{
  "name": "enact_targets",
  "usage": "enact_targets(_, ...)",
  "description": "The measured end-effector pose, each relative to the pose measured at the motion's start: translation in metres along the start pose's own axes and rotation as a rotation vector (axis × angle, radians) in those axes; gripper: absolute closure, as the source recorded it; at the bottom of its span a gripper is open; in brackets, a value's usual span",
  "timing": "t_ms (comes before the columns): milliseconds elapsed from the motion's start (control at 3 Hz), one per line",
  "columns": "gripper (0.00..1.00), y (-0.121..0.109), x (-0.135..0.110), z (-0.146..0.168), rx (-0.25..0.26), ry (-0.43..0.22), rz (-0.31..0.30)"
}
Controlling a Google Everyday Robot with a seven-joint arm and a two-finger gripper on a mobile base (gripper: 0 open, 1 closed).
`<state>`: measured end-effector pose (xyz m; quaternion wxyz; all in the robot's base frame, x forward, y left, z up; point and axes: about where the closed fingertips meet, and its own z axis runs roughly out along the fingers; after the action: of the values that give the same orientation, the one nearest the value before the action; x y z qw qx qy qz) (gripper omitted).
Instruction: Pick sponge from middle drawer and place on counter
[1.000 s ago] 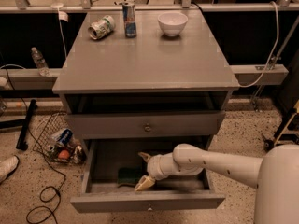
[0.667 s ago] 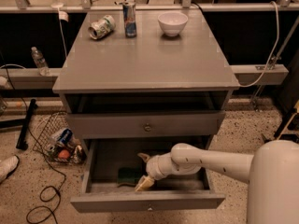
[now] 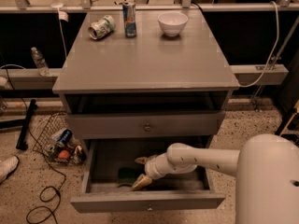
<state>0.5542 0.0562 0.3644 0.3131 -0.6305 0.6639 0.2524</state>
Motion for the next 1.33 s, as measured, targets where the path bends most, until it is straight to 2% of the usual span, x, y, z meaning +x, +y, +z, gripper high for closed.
enact_targets(333,0.46,-0.002,0.001,0.003,0.004,0.005,-0.004)
enact_targets(667,0.78,-0.009,0.0,-0.008,0.017,-0.025,0.013)
enact_targets(1000,0.99,-0.013,0.0,-0.029,0.018,-0.06,0.028)
enact_targets(1333,1.0,-0.015,-0.007,-0.066,0.024,-0.095,0.016)
